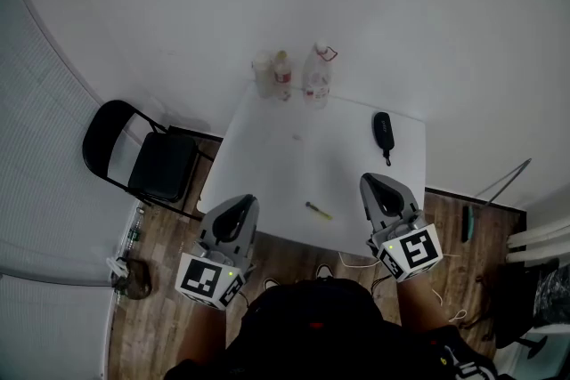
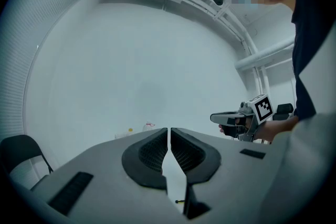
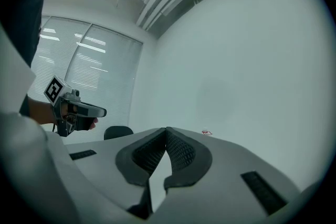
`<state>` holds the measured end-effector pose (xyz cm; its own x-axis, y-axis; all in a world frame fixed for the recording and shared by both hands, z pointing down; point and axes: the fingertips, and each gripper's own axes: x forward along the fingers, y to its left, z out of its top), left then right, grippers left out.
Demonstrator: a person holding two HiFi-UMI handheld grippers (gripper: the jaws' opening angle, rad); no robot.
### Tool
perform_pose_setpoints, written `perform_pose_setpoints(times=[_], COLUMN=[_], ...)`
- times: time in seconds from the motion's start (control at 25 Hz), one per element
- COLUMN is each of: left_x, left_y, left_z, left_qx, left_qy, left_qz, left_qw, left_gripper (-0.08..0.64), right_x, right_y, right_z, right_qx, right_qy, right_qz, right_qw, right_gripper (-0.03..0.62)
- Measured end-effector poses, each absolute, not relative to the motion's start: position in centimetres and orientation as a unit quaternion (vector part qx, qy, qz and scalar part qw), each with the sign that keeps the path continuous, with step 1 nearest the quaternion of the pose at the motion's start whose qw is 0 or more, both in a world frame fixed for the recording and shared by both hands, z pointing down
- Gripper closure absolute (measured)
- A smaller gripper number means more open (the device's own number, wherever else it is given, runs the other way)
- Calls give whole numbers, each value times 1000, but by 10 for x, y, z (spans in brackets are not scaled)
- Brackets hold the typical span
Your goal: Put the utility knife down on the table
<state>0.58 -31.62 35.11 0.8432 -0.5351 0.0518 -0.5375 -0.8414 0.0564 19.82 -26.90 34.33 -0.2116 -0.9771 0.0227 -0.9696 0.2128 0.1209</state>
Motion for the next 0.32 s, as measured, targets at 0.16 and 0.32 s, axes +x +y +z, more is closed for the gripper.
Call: perform_pose_setpoints(times=[0.16, 0.32], left_x=[2, 4], left_y=[-316, -315], left_z=[352, 354], left_qx=[958, 960], left_qy=[-283, -277], left_qz=[18, 11], left_qw=[35, 36], left_gripper=[523, 523], right_x=[191, 191], right_y=[-273, -275], right_z=[342, 350], right_qx=[617, 615], right_qy=[-784, -786], right_qz=[-43, -38], right_qw=[49, 57], right_gripper=[571, 571])
